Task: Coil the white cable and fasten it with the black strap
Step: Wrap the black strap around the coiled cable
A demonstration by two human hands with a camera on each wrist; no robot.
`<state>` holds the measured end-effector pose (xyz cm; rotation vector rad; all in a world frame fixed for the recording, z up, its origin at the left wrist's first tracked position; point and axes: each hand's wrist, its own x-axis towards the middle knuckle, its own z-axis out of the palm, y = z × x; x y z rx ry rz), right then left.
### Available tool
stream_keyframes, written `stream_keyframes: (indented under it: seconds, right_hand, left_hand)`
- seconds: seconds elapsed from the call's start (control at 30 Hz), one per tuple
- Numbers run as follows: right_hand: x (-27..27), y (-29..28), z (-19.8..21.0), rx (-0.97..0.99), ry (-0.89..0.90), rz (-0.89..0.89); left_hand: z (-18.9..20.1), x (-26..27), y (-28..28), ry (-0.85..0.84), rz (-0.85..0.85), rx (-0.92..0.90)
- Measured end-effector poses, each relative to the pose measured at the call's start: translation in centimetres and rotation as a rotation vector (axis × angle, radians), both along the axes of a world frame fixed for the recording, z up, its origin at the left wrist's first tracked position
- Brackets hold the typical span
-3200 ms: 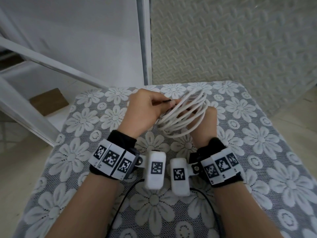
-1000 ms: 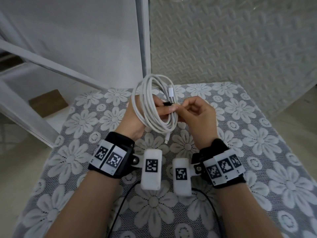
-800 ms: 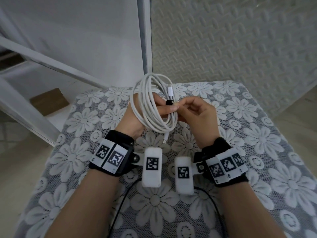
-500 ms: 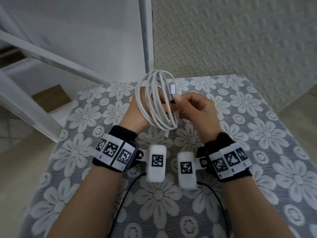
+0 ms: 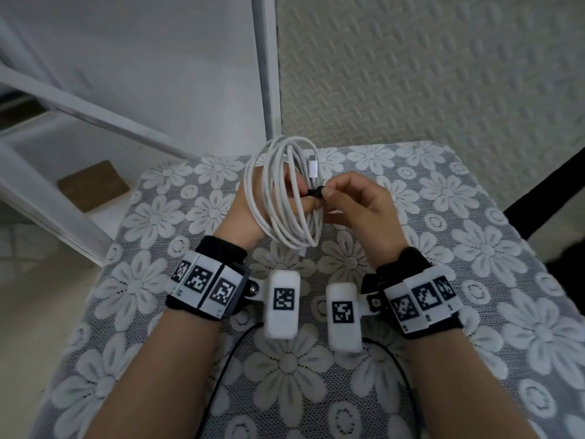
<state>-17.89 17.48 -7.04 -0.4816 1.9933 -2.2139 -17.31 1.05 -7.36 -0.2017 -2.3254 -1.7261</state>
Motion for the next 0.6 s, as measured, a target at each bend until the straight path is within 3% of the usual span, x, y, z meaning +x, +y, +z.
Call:
stream_keyframes:
  seconds: [0.6]
  right_hand:
    - [-0.12,0.24,-0.21,-0.034,-0.073,-0.042]
  left_hand:
    - [0.39,0.74,-0.11,-0.142,-0.002,0.248]
